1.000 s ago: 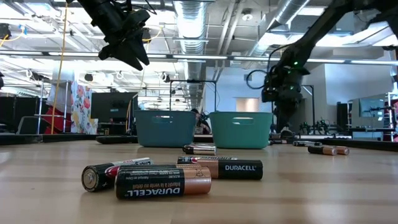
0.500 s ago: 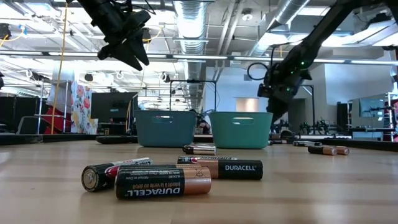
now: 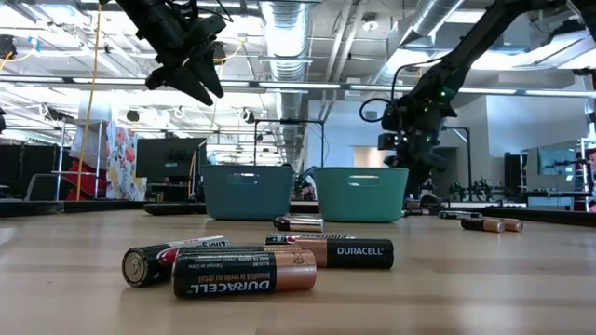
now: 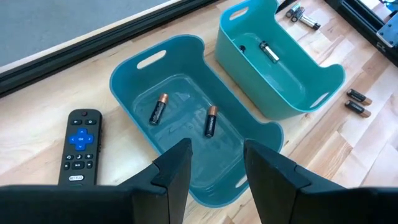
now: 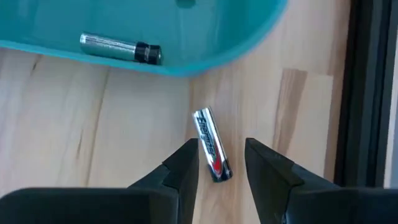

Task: Sort batteries
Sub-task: Put the silver battery into the green bin

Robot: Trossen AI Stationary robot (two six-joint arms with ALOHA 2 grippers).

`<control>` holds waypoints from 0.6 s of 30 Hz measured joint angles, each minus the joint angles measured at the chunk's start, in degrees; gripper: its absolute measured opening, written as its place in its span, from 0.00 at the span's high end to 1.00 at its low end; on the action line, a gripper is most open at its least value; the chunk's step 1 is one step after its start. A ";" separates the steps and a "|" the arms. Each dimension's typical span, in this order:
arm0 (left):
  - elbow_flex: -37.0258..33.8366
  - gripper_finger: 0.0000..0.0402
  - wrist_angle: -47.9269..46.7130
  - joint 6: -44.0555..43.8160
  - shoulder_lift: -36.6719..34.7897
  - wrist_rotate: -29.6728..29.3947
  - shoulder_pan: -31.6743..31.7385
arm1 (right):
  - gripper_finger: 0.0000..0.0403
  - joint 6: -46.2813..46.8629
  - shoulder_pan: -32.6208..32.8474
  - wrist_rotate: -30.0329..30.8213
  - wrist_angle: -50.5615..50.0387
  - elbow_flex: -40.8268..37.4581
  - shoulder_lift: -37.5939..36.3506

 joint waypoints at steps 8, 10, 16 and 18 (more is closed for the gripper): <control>0.00 0.65 0.02 -0.43 0.00 -0.04 -0.01 | 0.63 1.95 1.57 7.33 1.07 0.12 4.85; 0.00 0.65 0.04 -0.44 0.00 -0.04 0.00 | 0.63 3.55 1.42 7.27 1.25 0.31 6.13; 0.00 0.65 0.02 -0.44 0.00 -0.07 -0.01 | 0.73 5.07 0.84 6.45 -0.15 0.39 8.11; 0.00 0.65 0.02 -0.44 0.00 -0.07 0.00 | 0.81 5.01 0.88 6.64 -0.30 0.36 7.81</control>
